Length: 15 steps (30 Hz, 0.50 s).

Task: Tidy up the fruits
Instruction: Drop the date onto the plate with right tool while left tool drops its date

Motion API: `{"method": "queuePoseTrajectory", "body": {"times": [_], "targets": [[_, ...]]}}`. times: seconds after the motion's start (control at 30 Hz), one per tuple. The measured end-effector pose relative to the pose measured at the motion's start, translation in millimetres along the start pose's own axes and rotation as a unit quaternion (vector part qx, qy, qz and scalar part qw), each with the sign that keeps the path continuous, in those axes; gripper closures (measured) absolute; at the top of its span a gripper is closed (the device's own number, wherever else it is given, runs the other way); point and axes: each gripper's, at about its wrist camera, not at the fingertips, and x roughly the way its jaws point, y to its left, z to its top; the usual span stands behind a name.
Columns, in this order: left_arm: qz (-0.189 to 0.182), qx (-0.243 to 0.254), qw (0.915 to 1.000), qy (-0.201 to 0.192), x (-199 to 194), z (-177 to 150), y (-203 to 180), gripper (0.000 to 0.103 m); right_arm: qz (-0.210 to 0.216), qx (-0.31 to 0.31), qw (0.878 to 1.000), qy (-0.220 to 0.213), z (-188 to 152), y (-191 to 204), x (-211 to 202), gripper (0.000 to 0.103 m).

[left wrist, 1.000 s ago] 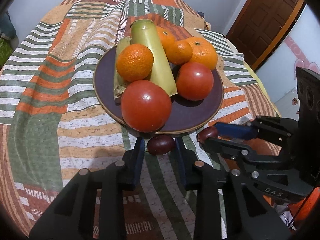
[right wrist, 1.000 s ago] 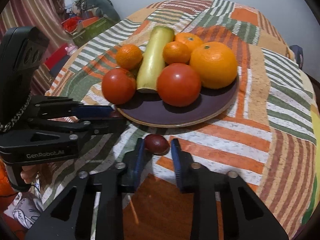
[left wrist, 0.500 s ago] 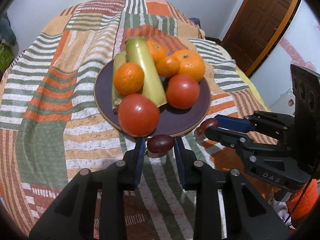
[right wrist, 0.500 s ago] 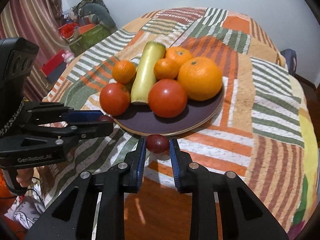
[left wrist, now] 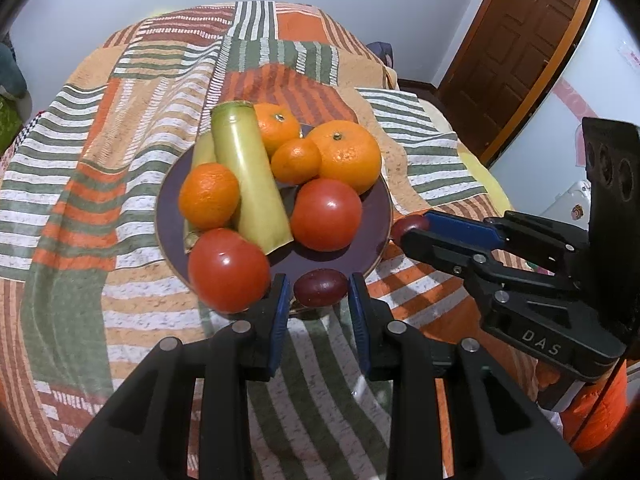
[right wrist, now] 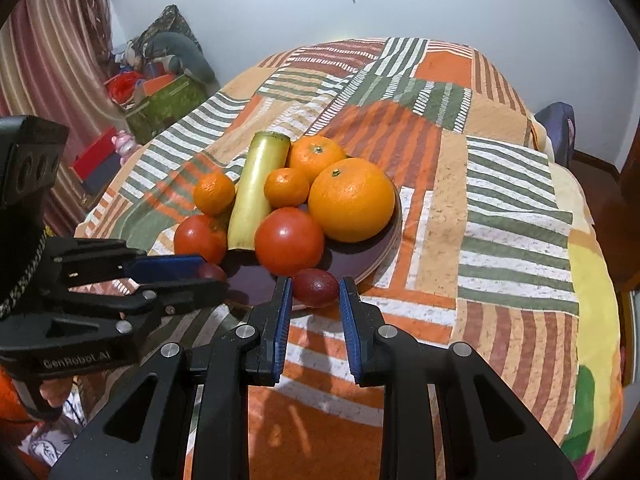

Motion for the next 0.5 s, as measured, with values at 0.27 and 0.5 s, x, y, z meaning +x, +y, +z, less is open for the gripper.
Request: {"method": "queuePoseTrajectory", "body": {"times": [0.27,0.5], "targets": [[0.009,-0.002,0.9999,0.012,14,4,-2,0.073,0.01,-0.002,1.0,0.007,3,-2,13,0.081],[0.008,-0.003,0.9997,0.023,22,5,-1,0.073,0.013,0.003,1.0,0.014,1,-5,18,0.08]]}}
